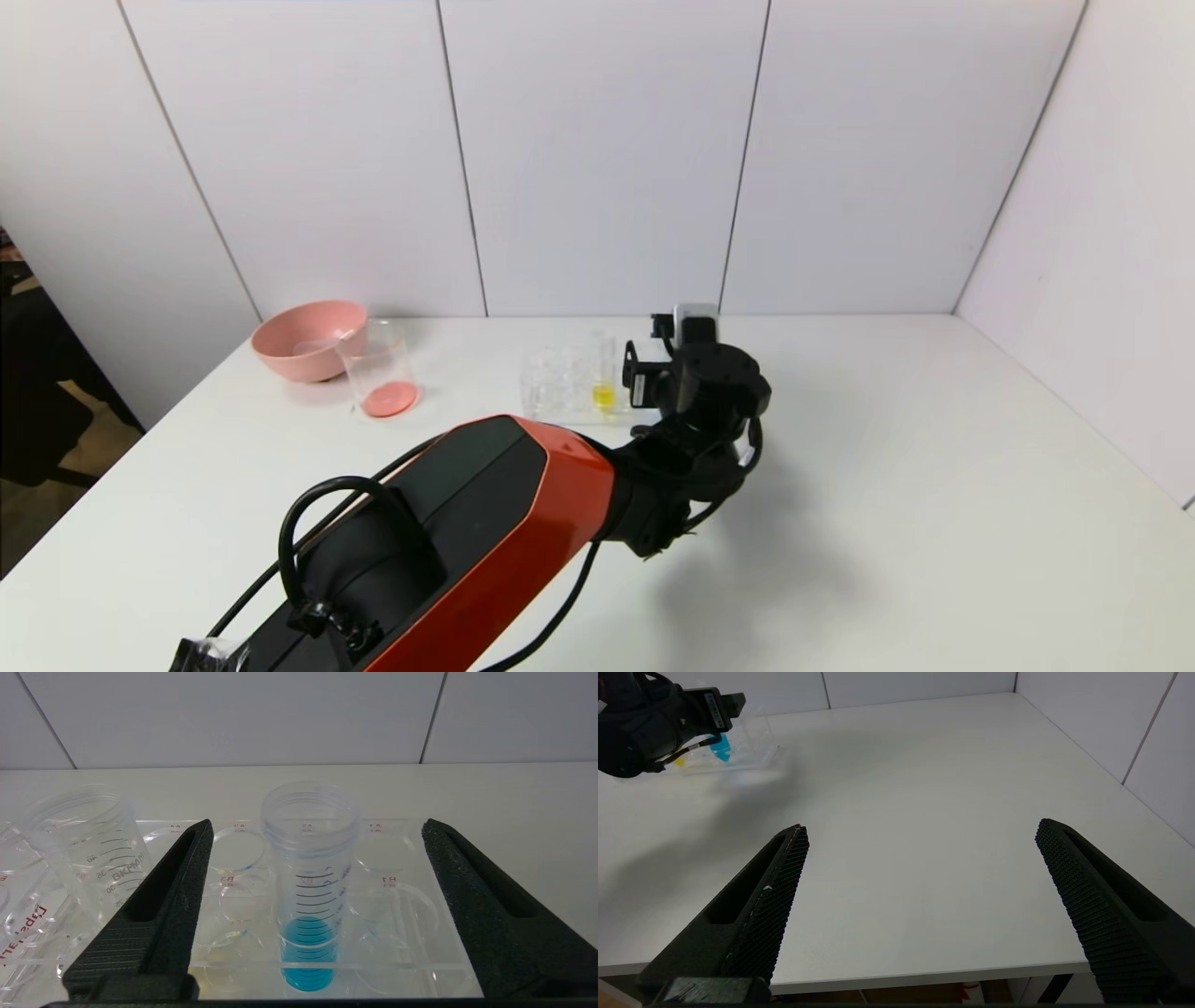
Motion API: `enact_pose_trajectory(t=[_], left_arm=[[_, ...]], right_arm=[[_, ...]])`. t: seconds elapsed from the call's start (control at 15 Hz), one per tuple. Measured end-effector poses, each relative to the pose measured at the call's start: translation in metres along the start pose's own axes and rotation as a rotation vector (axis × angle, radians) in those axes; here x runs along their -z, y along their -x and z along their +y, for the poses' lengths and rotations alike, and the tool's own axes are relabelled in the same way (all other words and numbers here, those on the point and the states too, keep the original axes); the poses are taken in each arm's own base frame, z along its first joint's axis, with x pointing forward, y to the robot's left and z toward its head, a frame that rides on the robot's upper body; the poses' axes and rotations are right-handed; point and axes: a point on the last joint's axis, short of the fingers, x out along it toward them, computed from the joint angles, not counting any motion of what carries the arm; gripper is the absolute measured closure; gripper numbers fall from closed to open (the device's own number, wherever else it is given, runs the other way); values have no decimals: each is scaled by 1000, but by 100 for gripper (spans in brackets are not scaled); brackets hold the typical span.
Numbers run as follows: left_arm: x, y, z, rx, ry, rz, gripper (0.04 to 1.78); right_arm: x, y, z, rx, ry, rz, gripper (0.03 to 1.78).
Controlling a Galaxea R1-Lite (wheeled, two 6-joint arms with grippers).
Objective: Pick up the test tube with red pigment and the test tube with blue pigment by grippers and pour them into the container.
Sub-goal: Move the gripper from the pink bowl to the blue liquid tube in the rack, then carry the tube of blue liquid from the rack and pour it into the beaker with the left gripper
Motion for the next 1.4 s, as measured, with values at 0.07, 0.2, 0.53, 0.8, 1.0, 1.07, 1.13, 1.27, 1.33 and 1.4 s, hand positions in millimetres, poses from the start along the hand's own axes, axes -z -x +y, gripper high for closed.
enact_pose_trajectory(t=[0.07,0.2,0.53,0.8,1.0,1.07,1.13,1.27,1.33,1.4], left_arm=[[0,-2,0,0,0,-3,42],[1,-4,0,-2,0,-4,75],[4,-8,1,6,-6,-11,135],[5,-9,1,7,-6,-11,135],[4,-9,1,7,-8,-11,135],[2,-8,1,7,-14,-15,135],[-2,-8,1,7,-17,-24,135],[-20,-6,2,9,-10,-55,135],[-31,-5,2,10,-6,-69,135],[-43,-3,2,11,0,-85,135]], right_arm=[[0,0,0,0,0,0,4],[0,0,0,0,0,0,4],[0,0,0,0,0,0,4],[0,0,0,0,0,0,4],[0,0,0,0,0,0,4],[0,0,0,0,0,0,4],[0,0,0,0,0,0,4],[0,0,0,0,0,0,4],[0,0,0,0,0,0,4],[0,0,0,0,0,0,4]])
